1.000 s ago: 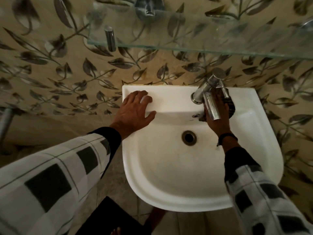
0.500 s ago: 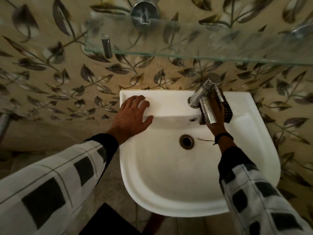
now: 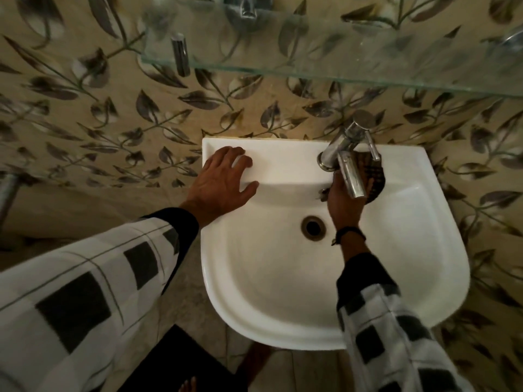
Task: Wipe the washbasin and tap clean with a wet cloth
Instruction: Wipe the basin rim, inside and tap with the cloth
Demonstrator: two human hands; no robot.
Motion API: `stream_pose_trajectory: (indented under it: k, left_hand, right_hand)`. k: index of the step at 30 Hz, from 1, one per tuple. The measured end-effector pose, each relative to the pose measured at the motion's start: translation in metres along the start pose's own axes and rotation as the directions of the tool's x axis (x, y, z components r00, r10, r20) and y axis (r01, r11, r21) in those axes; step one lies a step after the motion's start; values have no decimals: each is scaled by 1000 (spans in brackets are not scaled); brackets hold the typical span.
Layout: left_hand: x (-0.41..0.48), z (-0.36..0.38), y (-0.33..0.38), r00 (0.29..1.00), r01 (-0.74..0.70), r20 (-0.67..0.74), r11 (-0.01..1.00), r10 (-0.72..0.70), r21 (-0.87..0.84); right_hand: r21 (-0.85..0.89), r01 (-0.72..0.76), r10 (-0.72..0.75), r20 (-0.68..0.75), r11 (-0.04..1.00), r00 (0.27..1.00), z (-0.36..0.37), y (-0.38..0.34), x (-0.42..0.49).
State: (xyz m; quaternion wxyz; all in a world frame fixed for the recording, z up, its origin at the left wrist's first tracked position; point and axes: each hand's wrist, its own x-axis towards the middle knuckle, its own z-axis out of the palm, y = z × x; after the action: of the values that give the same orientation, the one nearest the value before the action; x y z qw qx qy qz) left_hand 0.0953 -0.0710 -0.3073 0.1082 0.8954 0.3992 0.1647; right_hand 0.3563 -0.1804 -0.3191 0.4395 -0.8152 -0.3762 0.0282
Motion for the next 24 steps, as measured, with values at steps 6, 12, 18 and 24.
stream_pose_trajectory:
  k: [6,12,18,24]
  left_hand:
    - [0,2,-1,999,4,-38,1000,-4,-4]
    - [0,3,-1,999,-7,-39,1000,7,18]
    - [0,1,1,1000,9,-4,1000,-9,27]
    - [0,-1,1,1000,22,18,1000,-22,18]
  right_hand:
    - [18,28,-27,-18,999,999,-4,5,-17]
    - [-110,93,-97,-28,990,995,-20,8,-15]
    - [-145,159,-151,59,977,987,-29,19,-15]
    - [-169,293,-266,163,941,950,-39,28,44]
